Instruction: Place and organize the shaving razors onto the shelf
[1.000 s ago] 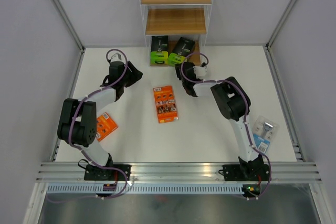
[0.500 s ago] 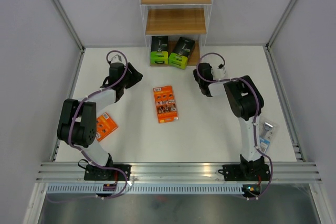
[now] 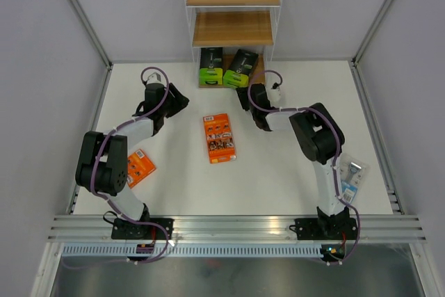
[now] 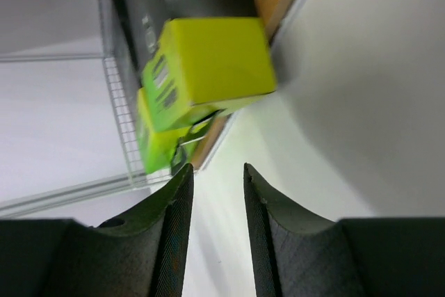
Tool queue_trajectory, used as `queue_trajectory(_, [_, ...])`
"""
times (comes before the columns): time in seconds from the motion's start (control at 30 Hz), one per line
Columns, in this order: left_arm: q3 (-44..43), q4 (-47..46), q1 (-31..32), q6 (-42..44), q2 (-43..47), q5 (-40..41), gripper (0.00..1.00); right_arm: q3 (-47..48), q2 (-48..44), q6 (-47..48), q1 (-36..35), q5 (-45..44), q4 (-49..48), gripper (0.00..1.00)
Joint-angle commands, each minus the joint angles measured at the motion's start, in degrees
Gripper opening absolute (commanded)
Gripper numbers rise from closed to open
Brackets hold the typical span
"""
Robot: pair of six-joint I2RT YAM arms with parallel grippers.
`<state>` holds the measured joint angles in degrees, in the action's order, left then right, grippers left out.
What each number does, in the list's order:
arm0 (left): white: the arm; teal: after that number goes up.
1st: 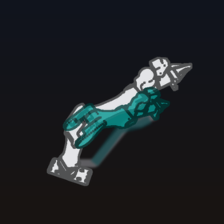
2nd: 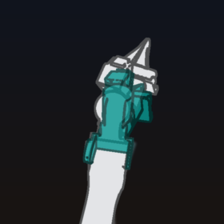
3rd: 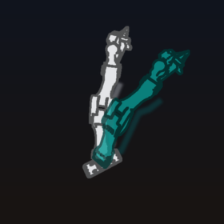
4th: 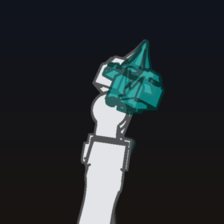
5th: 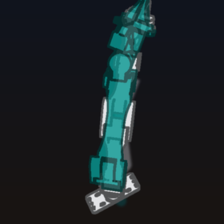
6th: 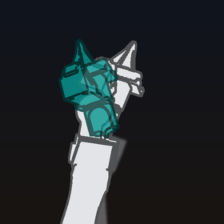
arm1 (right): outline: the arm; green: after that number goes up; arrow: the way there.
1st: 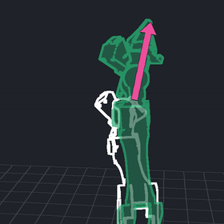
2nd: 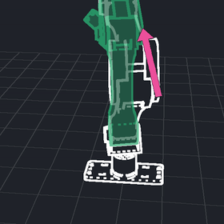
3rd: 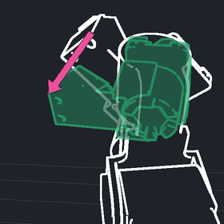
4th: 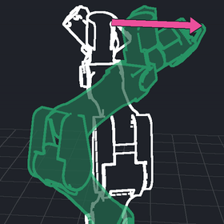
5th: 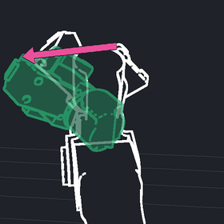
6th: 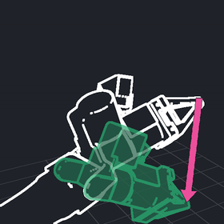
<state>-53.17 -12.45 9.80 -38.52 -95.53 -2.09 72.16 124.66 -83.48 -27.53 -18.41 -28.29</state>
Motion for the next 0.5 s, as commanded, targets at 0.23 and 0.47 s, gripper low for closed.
queue_trajectory(0.23, [-0.2,-1.5,-0.3,1.8,2.7,-0.2,0.63,9.2,3.8,-2.3,-1.6,-3.6,-2.3,0.44])
queue_trajectory(0.47, [-0.4,-2.0,-0.5,1.9,1.7,-0.4,0.64,10.2,5.6,-3.6,-1.7,-3.4,-1.0,0.45])
